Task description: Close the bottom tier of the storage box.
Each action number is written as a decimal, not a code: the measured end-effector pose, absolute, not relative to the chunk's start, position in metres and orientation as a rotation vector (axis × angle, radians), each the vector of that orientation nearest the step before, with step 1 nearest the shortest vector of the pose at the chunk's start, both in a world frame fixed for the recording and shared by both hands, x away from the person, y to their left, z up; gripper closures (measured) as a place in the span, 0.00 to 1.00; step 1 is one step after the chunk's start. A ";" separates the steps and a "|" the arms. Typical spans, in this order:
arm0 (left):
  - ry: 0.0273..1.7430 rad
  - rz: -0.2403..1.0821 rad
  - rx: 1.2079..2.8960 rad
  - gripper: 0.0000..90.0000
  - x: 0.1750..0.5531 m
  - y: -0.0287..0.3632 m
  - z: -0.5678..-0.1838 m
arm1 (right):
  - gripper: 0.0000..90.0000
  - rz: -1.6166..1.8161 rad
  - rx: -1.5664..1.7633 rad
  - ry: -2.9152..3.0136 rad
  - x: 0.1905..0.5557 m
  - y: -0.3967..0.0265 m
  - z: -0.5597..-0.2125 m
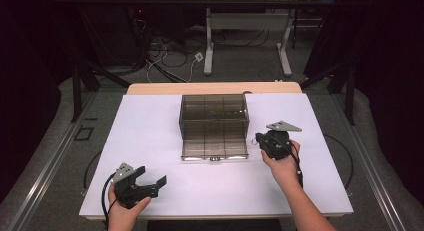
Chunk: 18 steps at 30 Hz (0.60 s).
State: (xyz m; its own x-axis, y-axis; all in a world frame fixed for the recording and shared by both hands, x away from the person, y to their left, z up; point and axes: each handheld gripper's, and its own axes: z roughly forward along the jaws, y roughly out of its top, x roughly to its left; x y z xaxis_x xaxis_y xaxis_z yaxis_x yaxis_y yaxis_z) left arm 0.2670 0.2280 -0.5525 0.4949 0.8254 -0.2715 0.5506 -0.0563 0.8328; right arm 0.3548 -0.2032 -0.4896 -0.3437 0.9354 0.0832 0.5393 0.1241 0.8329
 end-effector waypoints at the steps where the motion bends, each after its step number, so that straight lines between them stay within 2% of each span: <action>1: 1.172 0.342 1.732 0.04 0.267 0.228 -0.552 | 0.98 1.129 1.408 1.945 0.356 -0.202 -0.489; 18: 1.168 0.343 1.731 0.04 0.267 0.229 -0.552 | 0.98 1.147 1.346 1.998 0.360 -0.172 -0.485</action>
State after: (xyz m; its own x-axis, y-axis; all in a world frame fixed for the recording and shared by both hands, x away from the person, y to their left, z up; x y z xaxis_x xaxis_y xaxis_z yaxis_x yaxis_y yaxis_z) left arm 0.2672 0.2285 -0.5522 0.4973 0.8244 -0.2705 0.5471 -0.0560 0.8352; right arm 0.3604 -0.1719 -0.4854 -0.4093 0.9098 0.0682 0.5180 0.1702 0.8383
